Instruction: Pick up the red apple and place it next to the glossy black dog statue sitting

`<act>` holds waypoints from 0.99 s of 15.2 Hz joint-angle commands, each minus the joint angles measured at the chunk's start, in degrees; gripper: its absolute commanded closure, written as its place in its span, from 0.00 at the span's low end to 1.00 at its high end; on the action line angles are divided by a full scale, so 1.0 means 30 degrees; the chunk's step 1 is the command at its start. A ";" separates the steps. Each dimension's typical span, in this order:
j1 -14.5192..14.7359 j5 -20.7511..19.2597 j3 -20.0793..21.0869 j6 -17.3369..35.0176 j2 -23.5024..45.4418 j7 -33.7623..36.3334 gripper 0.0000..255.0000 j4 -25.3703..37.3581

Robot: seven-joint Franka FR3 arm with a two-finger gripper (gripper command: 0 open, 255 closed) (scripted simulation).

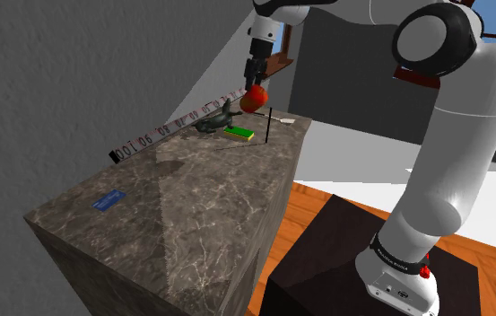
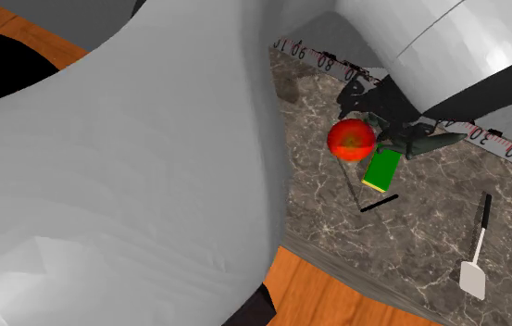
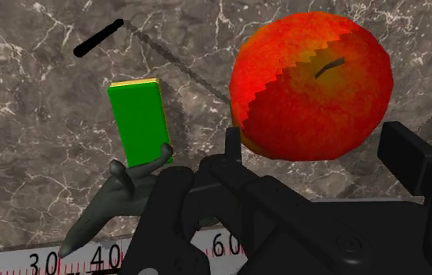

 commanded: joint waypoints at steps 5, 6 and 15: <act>-0.0405 0.0111 -0.0254 0.0828 0.0409 -0.0862 1.00 -0.0560; -0.0396 0.0117 -0.0251 0.1087 0.0394 -0.0902 1.00 -0.0837; -0.0331 0.0222 -0.0214 0.3330 0.0463 -0.1279 1.00 -0.3040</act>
